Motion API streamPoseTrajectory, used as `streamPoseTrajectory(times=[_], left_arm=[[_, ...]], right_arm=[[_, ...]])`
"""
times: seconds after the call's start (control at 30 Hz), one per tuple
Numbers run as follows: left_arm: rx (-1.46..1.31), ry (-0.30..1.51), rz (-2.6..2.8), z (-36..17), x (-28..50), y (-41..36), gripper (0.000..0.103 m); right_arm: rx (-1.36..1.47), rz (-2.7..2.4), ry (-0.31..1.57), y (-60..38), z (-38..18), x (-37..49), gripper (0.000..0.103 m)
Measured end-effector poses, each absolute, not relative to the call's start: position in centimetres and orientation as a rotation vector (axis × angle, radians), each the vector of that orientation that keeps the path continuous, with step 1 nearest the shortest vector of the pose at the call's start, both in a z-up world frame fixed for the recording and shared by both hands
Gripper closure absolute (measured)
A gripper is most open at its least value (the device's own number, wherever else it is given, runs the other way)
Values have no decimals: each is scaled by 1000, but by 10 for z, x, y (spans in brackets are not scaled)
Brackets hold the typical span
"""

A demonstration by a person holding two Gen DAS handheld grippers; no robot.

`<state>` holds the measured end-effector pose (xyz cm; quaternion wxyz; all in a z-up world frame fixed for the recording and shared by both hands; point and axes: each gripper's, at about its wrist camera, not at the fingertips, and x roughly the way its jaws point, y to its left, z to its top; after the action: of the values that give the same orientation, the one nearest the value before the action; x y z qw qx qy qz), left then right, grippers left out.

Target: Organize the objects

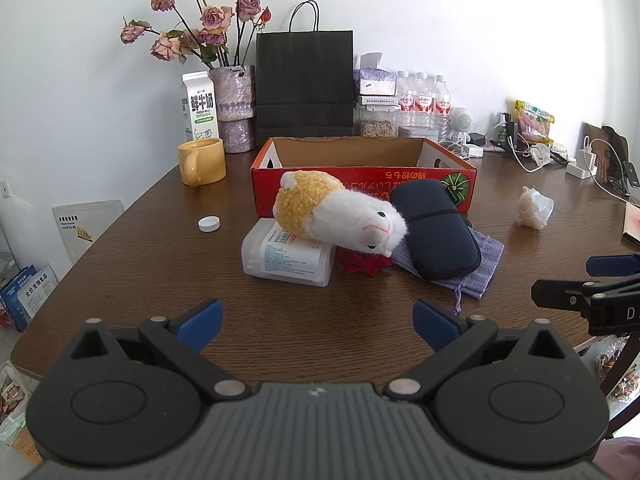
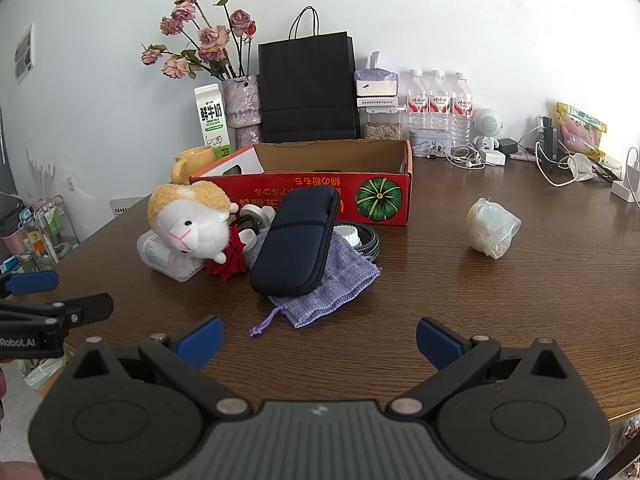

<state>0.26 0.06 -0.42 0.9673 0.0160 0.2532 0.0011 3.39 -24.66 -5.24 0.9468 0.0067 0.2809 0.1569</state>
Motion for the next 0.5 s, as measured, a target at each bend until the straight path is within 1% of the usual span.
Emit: streamPoseTrajectory(times=[0.5], left_arm=[[31, 514, 3, -8, 3, 0, 0]], right_arm=[[12, 320, 573, -247, -52, 34, 0]])
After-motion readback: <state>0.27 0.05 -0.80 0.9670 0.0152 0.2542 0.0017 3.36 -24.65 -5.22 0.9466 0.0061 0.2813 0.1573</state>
